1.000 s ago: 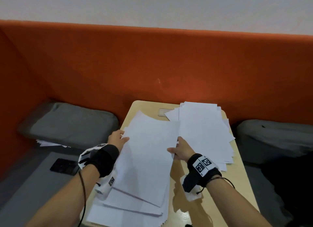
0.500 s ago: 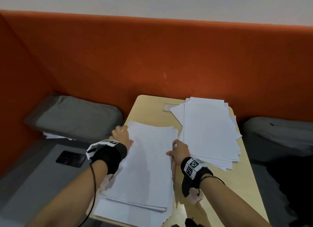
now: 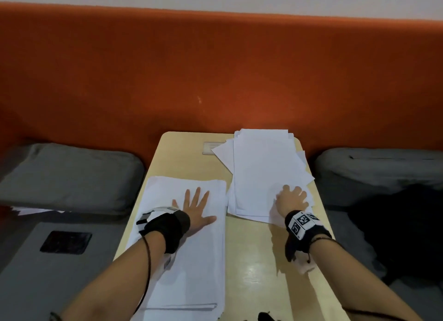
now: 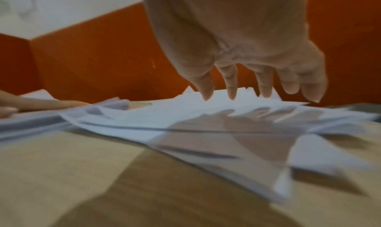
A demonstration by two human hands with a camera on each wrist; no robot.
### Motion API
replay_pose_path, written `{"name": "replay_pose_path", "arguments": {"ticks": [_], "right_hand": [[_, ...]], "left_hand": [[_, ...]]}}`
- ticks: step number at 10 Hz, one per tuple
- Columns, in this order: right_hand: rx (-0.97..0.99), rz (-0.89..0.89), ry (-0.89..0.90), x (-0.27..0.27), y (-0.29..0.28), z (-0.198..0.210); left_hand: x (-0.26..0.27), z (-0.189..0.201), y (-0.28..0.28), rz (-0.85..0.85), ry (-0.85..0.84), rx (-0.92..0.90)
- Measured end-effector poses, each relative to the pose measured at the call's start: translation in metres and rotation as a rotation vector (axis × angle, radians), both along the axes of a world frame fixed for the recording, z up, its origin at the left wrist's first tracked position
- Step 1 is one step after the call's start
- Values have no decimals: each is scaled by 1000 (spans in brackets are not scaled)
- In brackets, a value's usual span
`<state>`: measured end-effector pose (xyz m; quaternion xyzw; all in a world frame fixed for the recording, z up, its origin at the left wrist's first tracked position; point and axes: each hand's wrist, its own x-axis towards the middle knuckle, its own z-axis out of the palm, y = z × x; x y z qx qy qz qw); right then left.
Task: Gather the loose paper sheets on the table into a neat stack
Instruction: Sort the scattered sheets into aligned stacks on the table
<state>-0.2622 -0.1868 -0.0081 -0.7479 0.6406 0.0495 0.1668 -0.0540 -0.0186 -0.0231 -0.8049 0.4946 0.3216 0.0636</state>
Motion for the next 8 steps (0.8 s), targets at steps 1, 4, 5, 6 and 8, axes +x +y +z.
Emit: {"name": "replay_pose_path", "arguments": {"ticks": [1,4,5,6,8], "right_hand": [[89,-94,20,-16,-12,-6],[87,-188,6,-9,-18,-1],[37,-180,46,-4,-11,2],[-25,-125,97,-1,-5,4],[-11,-119,-254,-6,-7,8]], "left_hand": [[-1,-1,-1,-4,-18,23],[-2,5,-3,9,-12,75],[-3,5,-3,10,-19,75],[-2,4,-3,8,-35,75],[-2,1,-3,0,-45,72]]}}
